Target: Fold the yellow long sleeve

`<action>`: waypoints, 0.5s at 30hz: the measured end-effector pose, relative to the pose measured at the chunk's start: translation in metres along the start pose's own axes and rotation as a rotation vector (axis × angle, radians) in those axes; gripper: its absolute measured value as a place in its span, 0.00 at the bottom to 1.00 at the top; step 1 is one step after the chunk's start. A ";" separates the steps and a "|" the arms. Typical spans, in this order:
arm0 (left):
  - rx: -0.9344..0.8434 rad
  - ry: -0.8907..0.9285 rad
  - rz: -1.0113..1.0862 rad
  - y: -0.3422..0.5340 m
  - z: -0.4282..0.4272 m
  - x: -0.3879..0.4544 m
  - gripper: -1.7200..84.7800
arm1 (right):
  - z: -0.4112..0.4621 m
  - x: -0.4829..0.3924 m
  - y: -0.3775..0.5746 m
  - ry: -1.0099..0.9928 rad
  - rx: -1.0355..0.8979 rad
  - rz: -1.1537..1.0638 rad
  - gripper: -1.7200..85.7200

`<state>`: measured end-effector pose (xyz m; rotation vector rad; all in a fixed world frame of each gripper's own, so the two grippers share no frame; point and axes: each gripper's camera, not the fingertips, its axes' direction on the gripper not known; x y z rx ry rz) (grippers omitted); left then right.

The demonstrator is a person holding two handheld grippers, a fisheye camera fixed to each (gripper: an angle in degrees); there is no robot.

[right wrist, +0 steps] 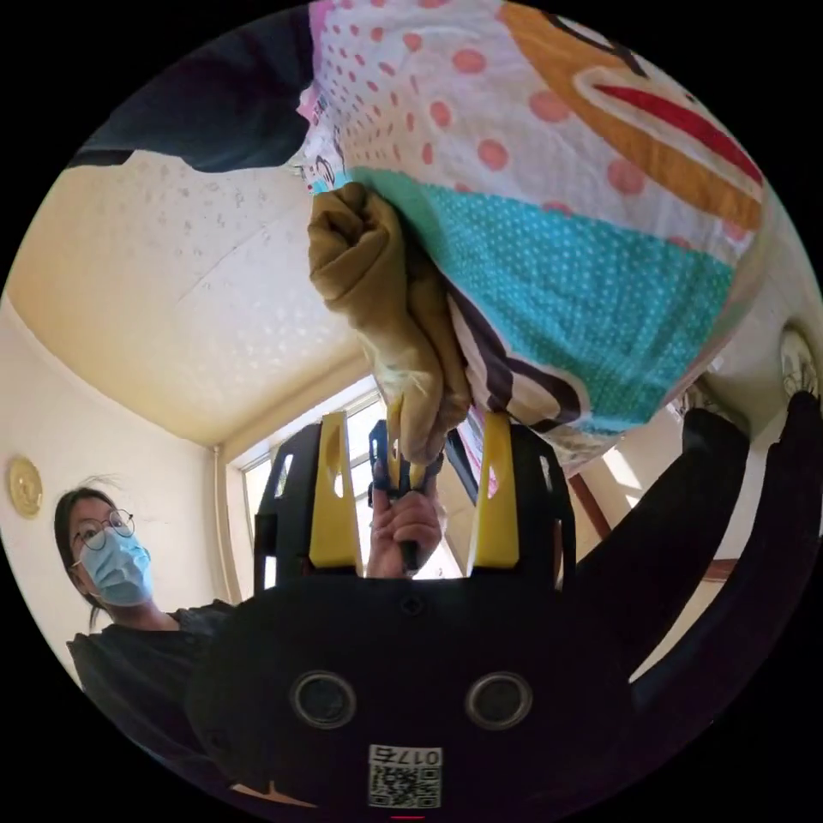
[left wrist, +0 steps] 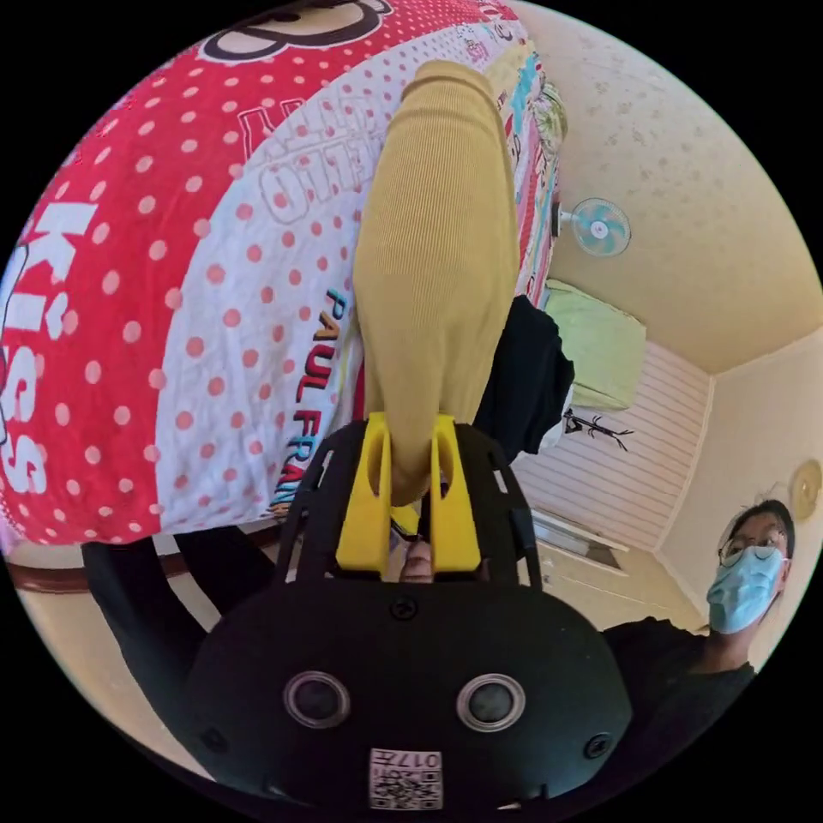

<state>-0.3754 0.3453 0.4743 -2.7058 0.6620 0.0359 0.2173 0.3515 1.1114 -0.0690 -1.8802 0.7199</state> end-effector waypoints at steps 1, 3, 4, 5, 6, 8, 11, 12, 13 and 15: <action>-0.009 -0.008 0.022 0.012 -0.001 0.012 0.09 | 0.000 0.004 -0.002 -0.057 0.030 0.010 0.27; -0.028 -0.043 0.085 0.036 -0.004 0.038 0.09 | -0.001 0.003 -0.008 -0.157 0.083 0.004 0.28; -0.045 -0.061 0.121 0.052 -0.004 0.057 0.09 | 0.000 -0.001 -0.013 -0.216 0.098 -0.003 0.27; -0.062 -0.098 0.169 0.068 -0.004 0.078 0.09 | 0.006 -0.007 -0.020 -0.274 0.061 -0.003 0.26; -0.067 -0.125 0.198 0.077 -0.004 0.089 0.09 | 0.010 -0.011 -0.023 -0.300 0.030 -0.008 0.26; -0.032 -0.196 0.320 0.106 -0.009 0.135 0.09 | 0.022 -0.040 -0.024 -0.314 -0.089 -0.079 0.24; -0.045 -0.152 0.482 0.135 -0.016 0.192 0.11 | 0.025 -0.103 -0.013 -0.297 -0.217 -0.251 0.22; -0.047 -0.126 0.515 0.142 -0.018 0.202 0.12 | 0.024 -0.118 -0.010 -0.294 -0.236 -0.291 0.22; -0.050 -0.070 0.562 0.156 -0.023 0.219 0.13 | 0.020 -0.147 -0.006 -0.295 -0.270 -0.358 0.21; -0.069 -0.015 0.594 0.175 -0.029 0.238 0.13 | 0.005 -0.188 -0.002 -0.306 -0.294 -0.459 0.20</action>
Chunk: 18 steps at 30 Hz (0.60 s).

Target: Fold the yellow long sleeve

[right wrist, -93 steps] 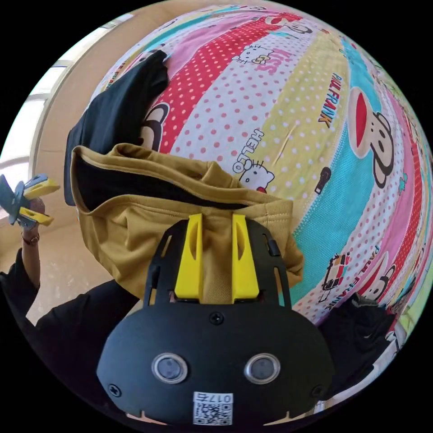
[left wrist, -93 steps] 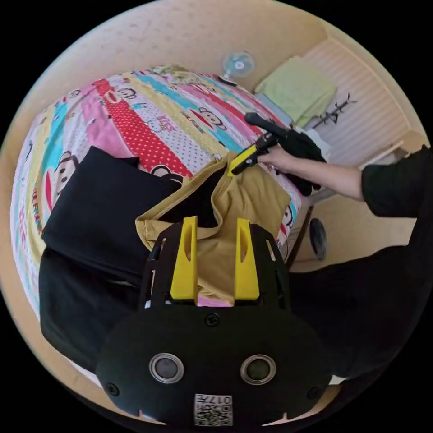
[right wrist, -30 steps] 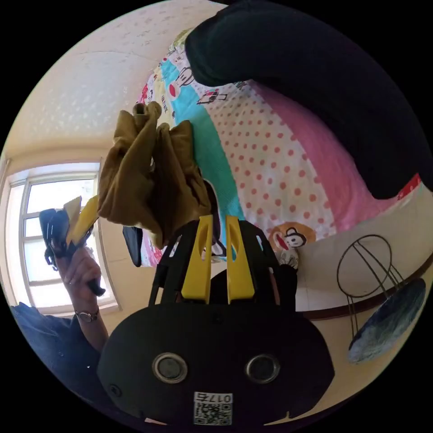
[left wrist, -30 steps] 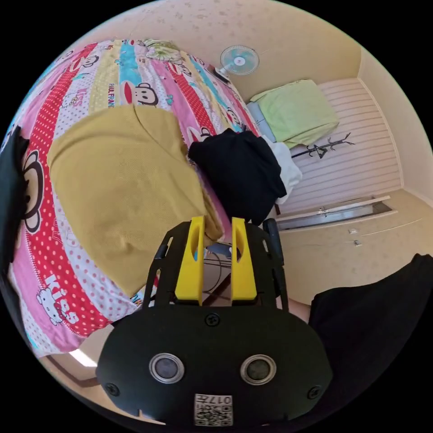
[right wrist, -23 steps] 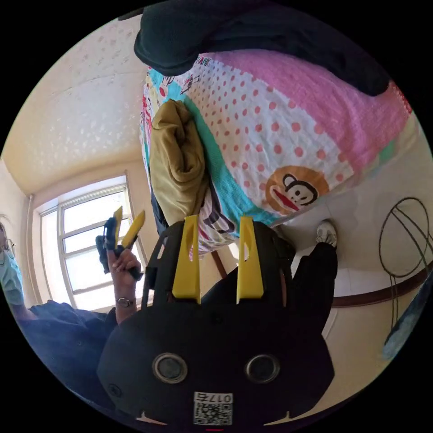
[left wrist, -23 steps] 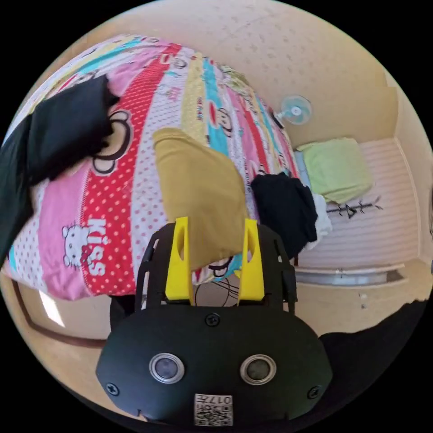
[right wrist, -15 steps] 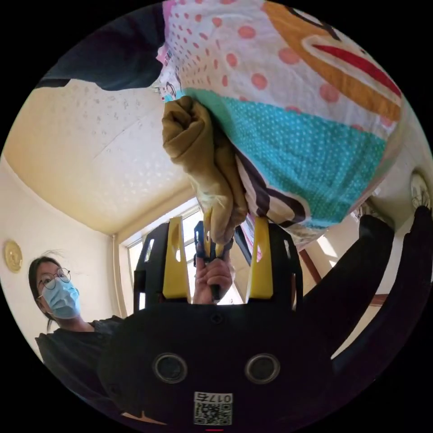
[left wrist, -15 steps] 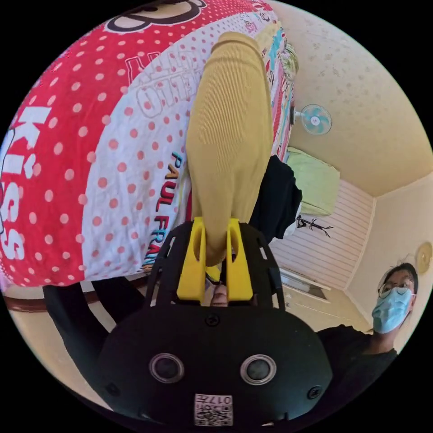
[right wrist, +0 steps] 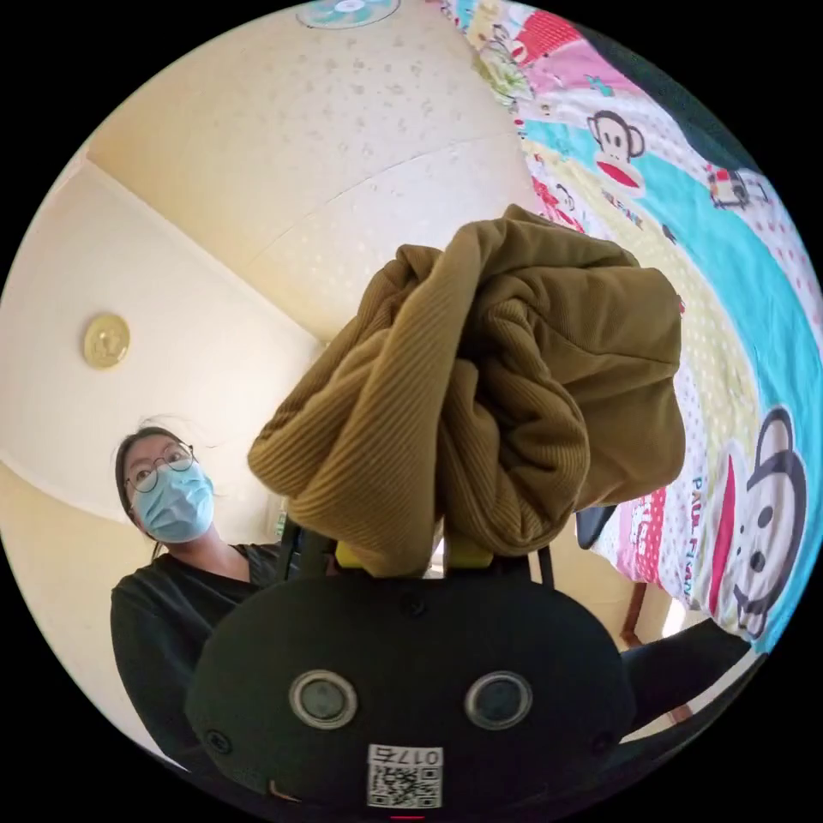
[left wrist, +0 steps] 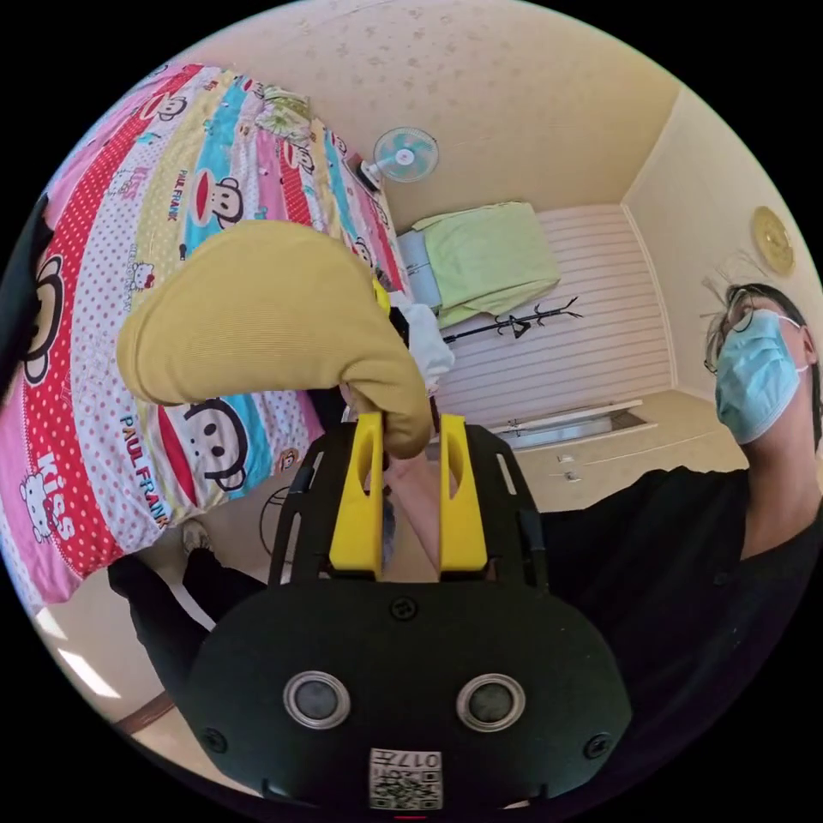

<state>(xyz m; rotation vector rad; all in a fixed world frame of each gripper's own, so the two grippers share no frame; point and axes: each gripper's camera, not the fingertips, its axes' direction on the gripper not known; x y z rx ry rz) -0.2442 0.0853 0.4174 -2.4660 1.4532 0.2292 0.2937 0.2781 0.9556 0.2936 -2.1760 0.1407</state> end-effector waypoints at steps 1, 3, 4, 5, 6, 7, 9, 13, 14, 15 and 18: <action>-0.019 0.010 0.000 0.005 -0.002 0.013 0.13 | -0.008 -0.024 -0.008 -0.005 -0.009 -0.047 0.19; -0.036 -0.006 0.006 0.016 -0.005 0.028 0.13 | -0.027 -0.055 -0.018 0.029 -0.013 -0.124 0.18; -0.045 -0.035 0.000 0.025 -0.007 0.036 0.13 | -0.045 -0.071 -0.024 0.104 -0.013 -0.178 0.17; -0.053 -0.064 -0.029 0.033 -0.010 0.040 0.13 | -0.067 -0.078 -0.028 0.185 0.012 -0.182 0.16; -0.054 -0.072 -0.048 0.038 -0.012 0.041 0.13 | -0.080 -0.078 -0.029 0.229 0.034 -0.164 0.16; -0.049 -0.076 -0.089 0.045 -0.016 0.042 0.13 | -0.109 -0.071 -0.029 0.352 0.092 -0.103 0.16; -0.017 -0.067 -0.153 0.056 -0.026 0.043 0.13 | -0.159 -0.048 -0.023 0.621 0.196 0.099 0.15; 0.083 -0.062 -0.243 0.069 -0.056 0.053 0.11 | -0.213 -0.034 0.025 0.826 0.372 0.251 0.12; 0.100 -0.093 -0.237 0.070 -0.065 0.059 0.11 | -0.204 -0.046 0.037 0.856 0.363 0.198 0.10; 0.105 -0.114 -0.232 0.070 -0.069 0.063 0.11 | -0.198 -0.051 0.044 0.900 0.360 0.190 0.09; 0.130 -0.241 -0.227 0.071 -0.091 0.078 0.11 | -0.156 -0.075 0.085 1.185 0.365 0.193 0.05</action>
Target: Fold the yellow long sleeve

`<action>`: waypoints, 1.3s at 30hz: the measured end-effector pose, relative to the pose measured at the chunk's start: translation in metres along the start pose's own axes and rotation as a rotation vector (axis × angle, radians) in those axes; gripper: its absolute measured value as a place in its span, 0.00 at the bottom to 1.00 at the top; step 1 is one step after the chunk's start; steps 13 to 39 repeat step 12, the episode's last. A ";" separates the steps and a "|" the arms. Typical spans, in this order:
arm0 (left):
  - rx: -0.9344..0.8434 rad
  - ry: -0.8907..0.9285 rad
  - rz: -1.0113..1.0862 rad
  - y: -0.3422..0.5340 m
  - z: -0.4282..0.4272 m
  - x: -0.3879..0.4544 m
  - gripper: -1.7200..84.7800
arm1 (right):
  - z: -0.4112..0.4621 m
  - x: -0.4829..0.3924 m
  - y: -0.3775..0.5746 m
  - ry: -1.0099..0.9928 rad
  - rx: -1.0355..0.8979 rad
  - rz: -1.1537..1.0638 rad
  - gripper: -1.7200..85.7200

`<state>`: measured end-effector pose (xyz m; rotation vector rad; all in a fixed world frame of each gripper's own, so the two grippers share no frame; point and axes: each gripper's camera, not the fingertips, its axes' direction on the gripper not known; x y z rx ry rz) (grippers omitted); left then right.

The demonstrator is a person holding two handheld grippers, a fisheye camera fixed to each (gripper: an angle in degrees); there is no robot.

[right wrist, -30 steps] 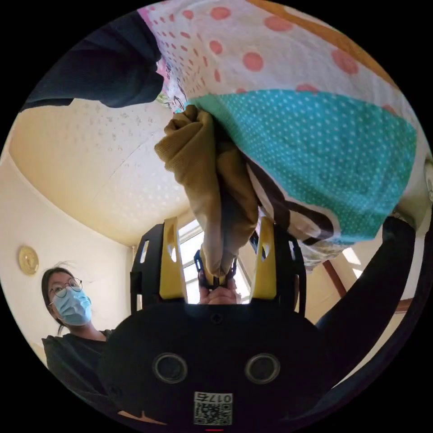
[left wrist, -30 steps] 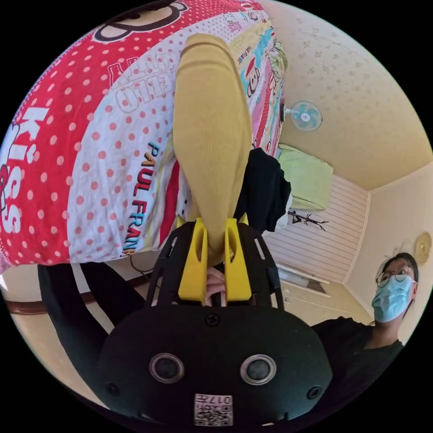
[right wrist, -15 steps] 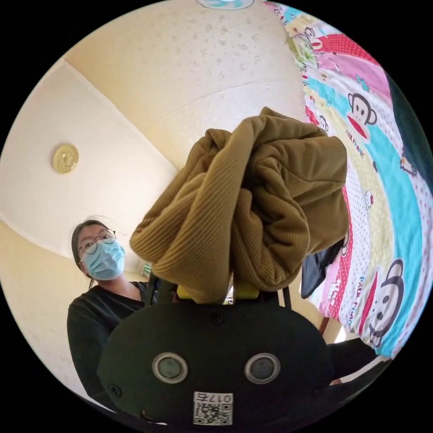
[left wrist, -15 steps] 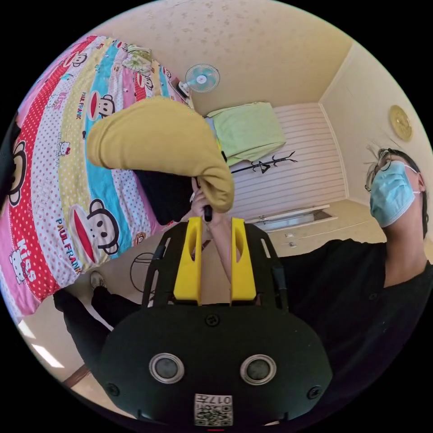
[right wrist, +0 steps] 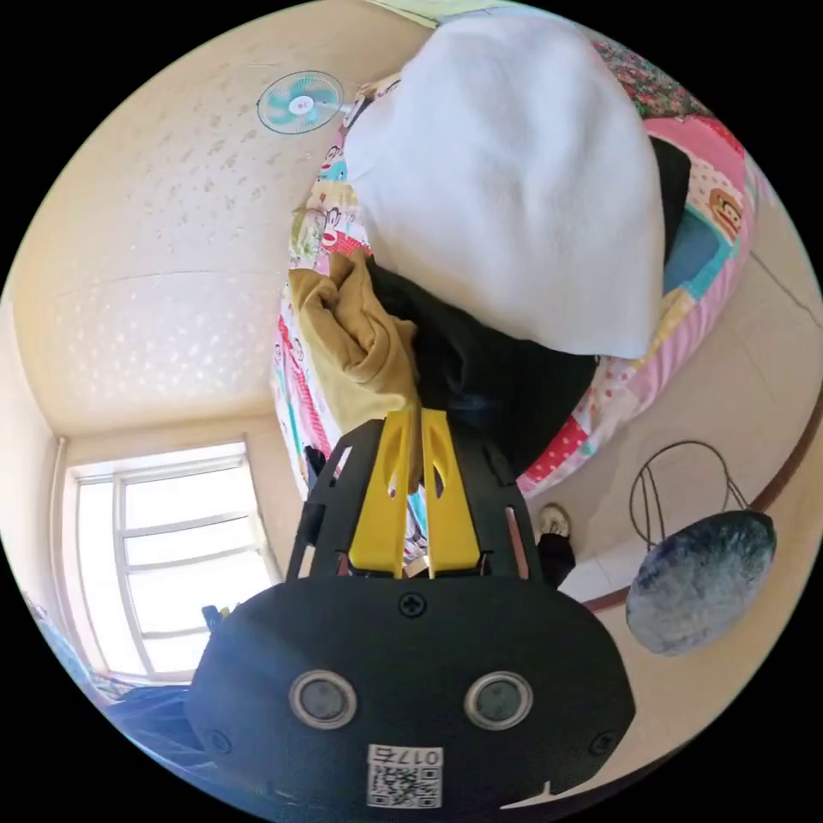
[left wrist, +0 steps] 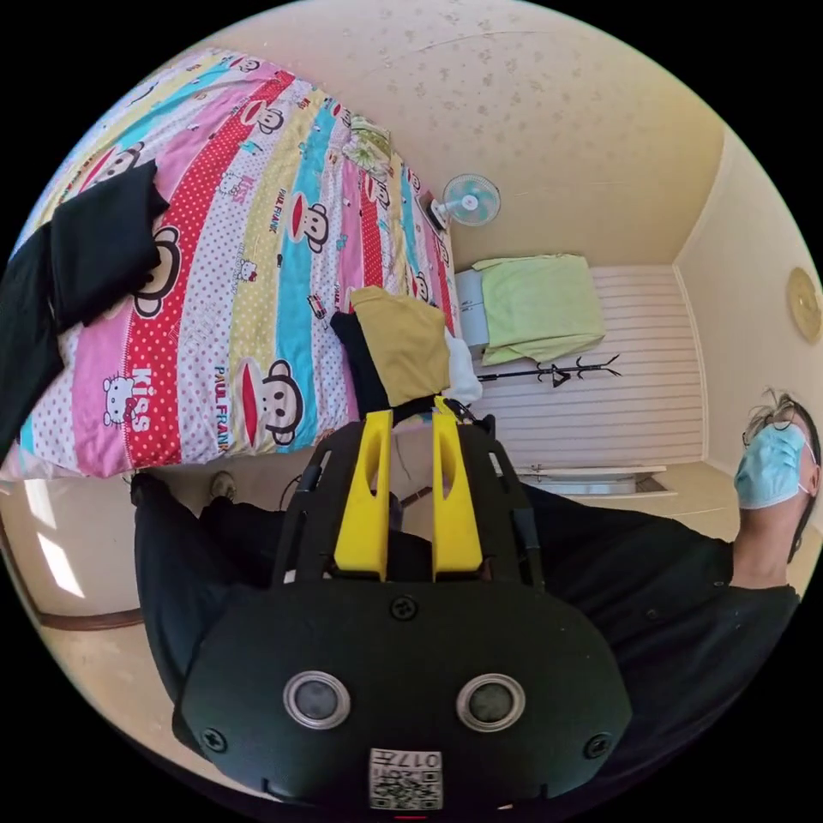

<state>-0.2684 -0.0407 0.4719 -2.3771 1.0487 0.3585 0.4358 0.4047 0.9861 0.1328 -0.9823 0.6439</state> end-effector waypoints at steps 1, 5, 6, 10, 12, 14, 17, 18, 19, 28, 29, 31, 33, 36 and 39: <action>0.022 -0.059 -0.005 0.000 -0.011 0.003 0.11 | -0.002 -0.014 0.024 0.071 0.038 -0.041 0.04; 0.054 -0.326 -0.051 0.000 -0.053 -0.002 0.08 | 0.026 -0.064 0.109 0.212 0.093 -0.162 0.03; 0.051 -0.361 -0.050 0.000 -0.060 -0.005 0.08 | 0.036 -0.073 0.120 0.220 0.072 -0.193 0.03; 0.060 -0.547 -0.104 -0.001 -0.109 -0.044 0.07 | 0.138 -0.156 0.191 0.359 -0.242 -0.501 0.03; 0.072 -0.579 -0.129 -0.002 -0.131 -0.069 0.05 | 0.179 -0.199 0.224 0.445 -0.317 -0.656 0.02; 0.072 -0.579 -0.129 -0.002 -0.131 -0.069 0.05 | 0.179 -0.199 0.224 0.445 -0.317 -0.656 0.02; 0.072 -0.579 -0.129 -0.002 -0.131 -0.069 0.05 | 0.179 -0.199 0.224 0.445 -0.317 -0.656 0.02; 0.072 -0.579 -0.129 -0.002 -0.131 -0.069 0.05 | 0.179 -0.199 0.224 0.445 -0.317 -0.656 0.02; 0.072 -0.579 -0.129 -0.002 -0.131 -0.069 0.05 | 0.179 -0.199 0.224 0.445 -0.317 -0.656 0.02; 0.072 -0.579 -0.129 -0.002 -0.131 -0.069 0.05 | 0.179 -0.199 0.224 0.445 -0.317 -0.656 0.02; 0.072 -0.579 -0.129 -0.002 -0.131 -0.069 0.05 | 0.179 -0.199 0.224 0.445 -0.317 -0.656 0.02; 0.072 -0.579 -0.129 -0.002 -0.131 -0.069 0.05 | 0.179 -0.199 0.224 0.445 -0.317 -0.656 0.02; 0.072 -0.579 -0.129 -0.002 -0.131 -0.069 0.05 | 0.179 -0.199 0.224 0.445 -0.317 -0.656 0.02; 0.072 -0.579 -0.129 -0.002 -0.131 -0.069 0.05 | 0.179 -0.199 0.224 0.445 -0.317 -0.656 0.02; 0.072 -0.579 -0.129 -0.002 -0.131 -0.069 0.05 | 0.179 -0.199 0.224 0.445 -0.317 -0.656 0.02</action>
